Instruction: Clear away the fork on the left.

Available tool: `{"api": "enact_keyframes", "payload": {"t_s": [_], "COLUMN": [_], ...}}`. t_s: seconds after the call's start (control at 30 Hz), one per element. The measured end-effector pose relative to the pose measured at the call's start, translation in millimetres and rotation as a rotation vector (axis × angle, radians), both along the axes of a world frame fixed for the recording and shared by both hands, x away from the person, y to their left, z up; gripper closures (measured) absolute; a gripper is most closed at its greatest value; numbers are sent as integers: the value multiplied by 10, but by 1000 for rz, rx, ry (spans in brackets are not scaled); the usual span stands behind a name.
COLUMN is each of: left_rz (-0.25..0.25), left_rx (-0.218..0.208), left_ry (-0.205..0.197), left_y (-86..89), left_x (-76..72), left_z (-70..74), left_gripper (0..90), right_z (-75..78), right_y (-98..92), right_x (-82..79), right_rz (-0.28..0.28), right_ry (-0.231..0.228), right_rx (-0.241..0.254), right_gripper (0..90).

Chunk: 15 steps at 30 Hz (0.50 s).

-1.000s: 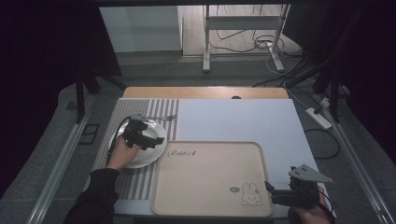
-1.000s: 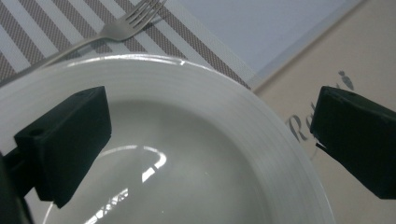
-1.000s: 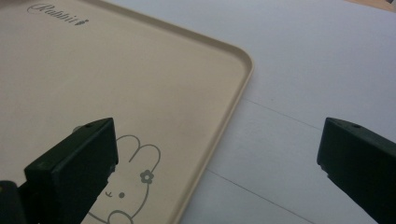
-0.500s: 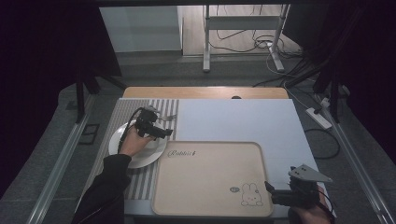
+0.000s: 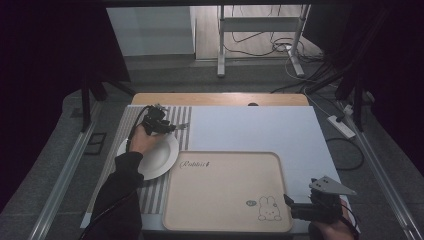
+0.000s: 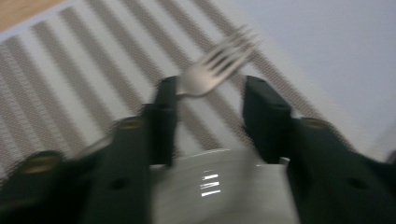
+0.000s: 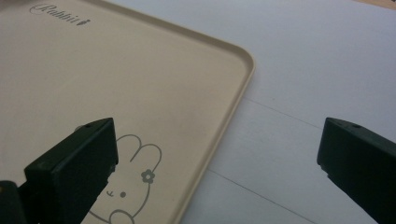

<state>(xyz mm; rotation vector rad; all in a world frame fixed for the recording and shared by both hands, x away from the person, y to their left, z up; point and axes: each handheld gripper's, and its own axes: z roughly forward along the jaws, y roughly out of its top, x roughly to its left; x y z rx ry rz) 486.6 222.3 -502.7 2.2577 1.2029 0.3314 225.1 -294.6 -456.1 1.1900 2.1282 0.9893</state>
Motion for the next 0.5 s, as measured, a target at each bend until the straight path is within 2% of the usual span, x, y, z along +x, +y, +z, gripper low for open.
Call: {"api": "enact_keyframes", "payload": {"t_s": [0.03,0.07,0.17,0.23,0.27,0.33,0.4,0.5], "left_rz": [29,29,43,65,65,106,120,159], "left_rx": [4,4,28,71,71,77,75,95], "left_ry": [10,10,35,50,50,66,71,108], "left_y": [70,70,171,246,246,355,391,525], "left_x": [49,49,144,219,219,290,306,349], "left_z": [4,4,-21,-55,-55,-78,-83,-125], "left_gripper": [850,885,886,887,887,887,887,886], "right_z": [0,0,0,0,0,0,0,-1], "right_y": [0,0,1,1,1,0,-1,0], "right_x": [-1,0,-1,-1,-1,0,2,0], "right_rz": [1,0,1,2,2,2,3,5], "right_ry": [0,0,0,0,0,0,2,2], "right_rx": [0,0,0,0,0,1,1,1], "right_gripper": [0,0,0,0,0,0,0,0]}}
